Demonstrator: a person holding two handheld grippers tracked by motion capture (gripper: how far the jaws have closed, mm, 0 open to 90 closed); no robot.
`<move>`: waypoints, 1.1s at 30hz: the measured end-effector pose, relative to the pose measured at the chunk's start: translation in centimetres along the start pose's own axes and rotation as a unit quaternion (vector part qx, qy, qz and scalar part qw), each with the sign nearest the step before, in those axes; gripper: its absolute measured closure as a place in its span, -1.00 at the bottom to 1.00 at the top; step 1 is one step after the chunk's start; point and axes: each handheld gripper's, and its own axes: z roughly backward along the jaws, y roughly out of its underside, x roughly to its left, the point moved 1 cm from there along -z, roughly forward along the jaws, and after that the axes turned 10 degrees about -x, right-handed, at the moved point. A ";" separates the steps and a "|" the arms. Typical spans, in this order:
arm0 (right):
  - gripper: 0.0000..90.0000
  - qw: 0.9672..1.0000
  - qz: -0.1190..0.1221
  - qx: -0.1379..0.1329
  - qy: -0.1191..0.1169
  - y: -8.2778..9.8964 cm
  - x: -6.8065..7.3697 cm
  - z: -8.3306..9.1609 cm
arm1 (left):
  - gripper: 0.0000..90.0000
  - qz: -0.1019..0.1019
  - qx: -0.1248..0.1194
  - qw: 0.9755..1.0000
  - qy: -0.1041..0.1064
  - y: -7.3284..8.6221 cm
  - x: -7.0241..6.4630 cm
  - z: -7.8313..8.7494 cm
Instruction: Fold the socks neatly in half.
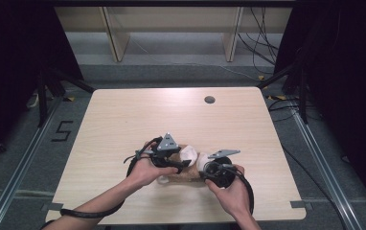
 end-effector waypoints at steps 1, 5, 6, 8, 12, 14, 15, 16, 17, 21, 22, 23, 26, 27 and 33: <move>0.51 1.000 -0.008 -0.003 0.002 0.0 -0.2 0.2 | -0.16 -0.006 0.005 1.000 0.002 0.2 0.0 0.0; 0.48 0.999 -0.017 -0.024 0.013 -0.5 -1.2 1.6 | -0.18 -0.035 0.022 0.999 0.003 0.7 -0.1 -0.3; 0.47 0.999 -0.005 -0.046 0.014 -1.0 -1.7 2.1 | -0.20 -0.047 0.026 0.999 0.001 0.8 -0.1 -0.4; 0.46 0.998 -0.010 -0.058 0.021 -1.6 -1.6 2.6 | -0.22 -0.063 0.029 0.998 -0.004 0.9 -0.1 -0.5; 0.45 0.998 0.007 -0.063 0.016 -2.4 -1.5 2.2 | -0.24 -0.069 0.027 0.997 -0.005 1.0 -0.2 -0.6; 0.46 0.998 0.012 -0.056 0.017 -2.5 -1.6 1.4 | -0.24 -0.072 0.030 0.997 -0.002 1.1 -0.1 -0.7; 0.46 0.999 0.002 -0.048 0.020 -2.4 -1.5 1.0 | -0.24 -0.073 0.030 0.997 -0.003 1.1 0.0 -0.8; 0.46 0.999 0.010 -0.048 0.022 -2.3 -1.7 0.5 | -0.23 -0.073 0.032 0.997 0.001 1.2 0.0 -0.9; 0.46 0.999 0.014 -0.039 0.020 -2.0 -2.0 0.0 | -0.21 -0.073 0.033 0.997 0.001 1.3 0.0 -1.0; 0.47 0.999 0.010 -0.033 0.023 -1.7 -2.2 -0.5 | -0.10 -0.087 0.045 0.995 0.008 1.8 0.0 -1.4; 0.47 0.999 0.001 -0.034 0.025 -1.6 -2.2 -0.5 | -0.01 -0.087 0.046 0.995 0.014 1.9 -0.1 -1.6; 0.47 0.999 0.001 -0.034 0.025 -1.6 -2.2 -0.5 | 0.08 -0.087 0.046 0.995 0.014 1.9 -0.1 -1.6; 0.48 0.999 0.001 -0.027 0.026 -1.4 -2.3 -0.6 | 0.33 -0.087 0.049 0.995 0.021 1.8 -0.2 -1.6; 0.49 0.999 -0.006 -0.025 0.026 -1.4 -2.3 -0.6 | 0.44 -0.085 0.048 0.995 0.020 1.8 -0.2 -1.6; 0.52 0.999 0.011 -0.029 0.025 -1.0 -2.9 -1.1 | 0.82 -0.064 0.039 0.997 0.018 1.2 0.0 -1.3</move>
